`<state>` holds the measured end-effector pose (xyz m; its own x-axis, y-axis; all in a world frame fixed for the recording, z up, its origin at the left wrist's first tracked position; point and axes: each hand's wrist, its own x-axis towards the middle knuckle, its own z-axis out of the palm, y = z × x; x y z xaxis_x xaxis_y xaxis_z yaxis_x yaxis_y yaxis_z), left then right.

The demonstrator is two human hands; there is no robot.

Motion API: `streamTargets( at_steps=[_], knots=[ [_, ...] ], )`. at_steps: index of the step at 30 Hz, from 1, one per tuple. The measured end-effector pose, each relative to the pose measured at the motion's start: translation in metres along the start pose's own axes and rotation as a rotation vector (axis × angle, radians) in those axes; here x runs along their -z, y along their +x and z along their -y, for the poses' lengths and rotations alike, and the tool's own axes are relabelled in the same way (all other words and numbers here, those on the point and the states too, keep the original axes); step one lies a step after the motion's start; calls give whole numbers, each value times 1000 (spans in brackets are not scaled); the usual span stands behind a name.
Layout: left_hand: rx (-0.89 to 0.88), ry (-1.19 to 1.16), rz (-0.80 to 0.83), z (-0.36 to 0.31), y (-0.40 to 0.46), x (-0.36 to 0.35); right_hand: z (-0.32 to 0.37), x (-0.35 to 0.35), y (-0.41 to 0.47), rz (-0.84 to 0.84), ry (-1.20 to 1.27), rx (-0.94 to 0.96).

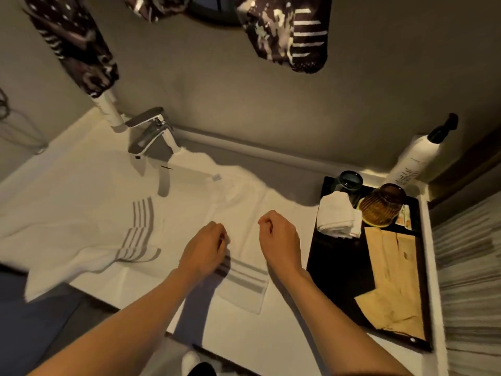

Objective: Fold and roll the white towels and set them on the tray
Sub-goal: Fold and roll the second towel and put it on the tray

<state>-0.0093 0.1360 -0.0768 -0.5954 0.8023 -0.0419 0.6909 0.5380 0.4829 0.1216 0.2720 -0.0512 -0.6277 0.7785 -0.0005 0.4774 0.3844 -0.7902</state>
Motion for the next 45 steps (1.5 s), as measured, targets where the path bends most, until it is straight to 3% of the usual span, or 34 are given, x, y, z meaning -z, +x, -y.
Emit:
streamTargets(
  at_steps=[4, 6, 10, 12, 15, 19, 23, 27, 33, 36, 42, 45],
  knots=[
    [220, 59, 24, 64, -25, 12, -18, -40, -35, 9, -213, -233],
    [441, -34, 37, 82, -29, 11, -23, -51, -51, -51, -279, -390],
    [800, -270, 158, 90, -17, 2, -7, -58, -62, -1, -227, -706],
    [806, -306, 210, 93, -12, -4, -2, -59, -64, 29, -156, -867],
    [697, -187, 385, 104, -9, -13, -3, -63, -73, 71, -121, -862],
    [628, 7, 409, 117, -12, -13, 5, -64, -84, -55, 152, -810],
    [540, -43, 470, 123, -20, -8, 17, -51, -94, -206, 345, -839],
    [495, -265, 412, 111, -30, 1, 18, -43, -111, -205, 346, -910],
    [490, -437, 149, 88, -62, 20, 11, -23, -149, -155, 307, -922],
    [546, -519, 102, 85, -87, 35, 11, -15, -169, -115, 321, -937],
    [827, -592, 158, 112, -163, 39, -2, -17, -227, -29, 411, -1032],
    [855, -637, 145, 122, -203, 36, -11, -17, -253, 8, 417, -1088]
  ],
)
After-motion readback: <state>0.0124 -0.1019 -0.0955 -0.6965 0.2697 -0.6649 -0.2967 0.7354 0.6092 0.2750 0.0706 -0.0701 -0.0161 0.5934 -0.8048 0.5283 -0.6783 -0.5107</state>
